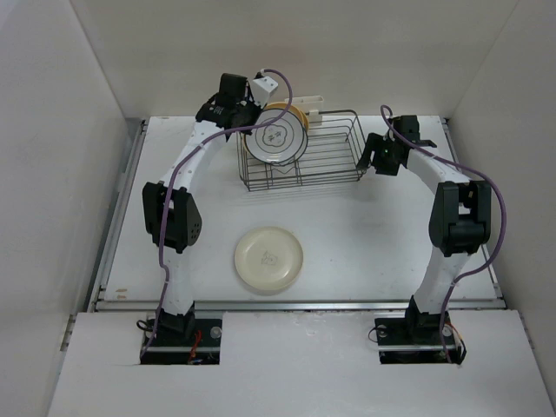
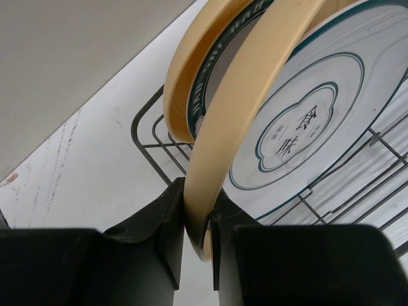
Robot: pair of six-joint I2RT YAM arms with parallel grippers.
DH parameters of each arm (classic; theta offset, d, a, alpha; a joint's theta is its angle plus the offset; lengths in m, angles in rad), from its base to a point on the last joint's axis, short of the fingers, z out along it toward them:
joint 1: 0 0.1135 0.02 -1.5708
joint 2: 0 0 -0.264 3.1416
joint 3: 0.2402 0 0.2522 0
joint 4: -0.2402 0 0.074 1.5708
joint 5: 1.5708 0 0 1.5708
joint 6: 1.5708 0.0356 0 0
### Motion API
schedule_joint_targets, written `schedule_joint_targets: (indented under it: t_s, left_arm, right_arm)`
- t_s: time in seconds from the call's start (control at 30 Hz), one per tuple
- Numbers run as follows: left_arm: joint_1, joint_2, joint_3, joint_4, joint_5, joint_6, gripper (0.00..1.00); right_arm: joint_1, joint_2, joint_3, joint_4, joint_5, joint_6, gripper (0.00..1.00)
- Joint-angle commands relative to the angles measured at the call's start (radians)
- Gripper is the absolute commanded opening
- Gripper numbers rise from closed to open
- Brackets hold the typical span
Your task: Unload the plates from the dish rack
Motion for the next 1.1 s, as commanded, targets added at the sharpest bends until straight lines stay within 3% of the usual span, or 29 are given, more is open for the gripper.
schedule_joint_targets:
  t_s: [0.0, 0.13, 0.33, 0.43, 0.57, 0.63, 0.97, 1.07]
  left_arm:
    - [-0.003, -0.044, -0.018, 0.11, 0.022, -0.004, 0.0]
    - [-0.022, -0.044, -0.027, 0.11, 0.06, -0.004, 0.0]
    - [-0.033, -0.035, -0.038, 0.076, 0.143, 0.034, 0.11]
    - [-0.042, -0.035, -0.049, 0.076, 0.154, 0.048, 0.3]
    - [-0.042, -0.014, -0.049, 0.076, 0.142, 0.071, 0.43]
    - [-0.042, 0.005, -0.049, 0.05, 0.123, 0.085, 0.54]
    - [-0.042, -0.021, 0.036, 0.028, 0.132, 0.01, 0.54]
    - [-0.042, -0.032, 0.069, 0.018, 0.155, -0.01, 0.62]
  right_arm:
    - [0.002, -0.052, -0.017, 0.037, 0.0, -0.009, 0.75]
    - [0.002, -0.052, -0.017, 0.037, 0.0, -0.009, 0.75]
    - [0.002, -0.052, -0.017, 0.037, 0.009, -0.018, 0.75]
    - [0.002, -0.052, -0.017, 0.037, 0.009, -0.018, 0.75]
    - [0.002, -0.052, -0.026, 0.037, 0.0, -0.018, 0.81]
    - [0.002, -0.061, -0.026, 0.037, 0.0, -0.018, 0.82]
    - [0.096, -0.175, -0.026, 0.086, 0.023, -0.087, 0.83]
    - [0.105, -0.189, -0.017, 0.086, 0.023, -0.087, 0.84]
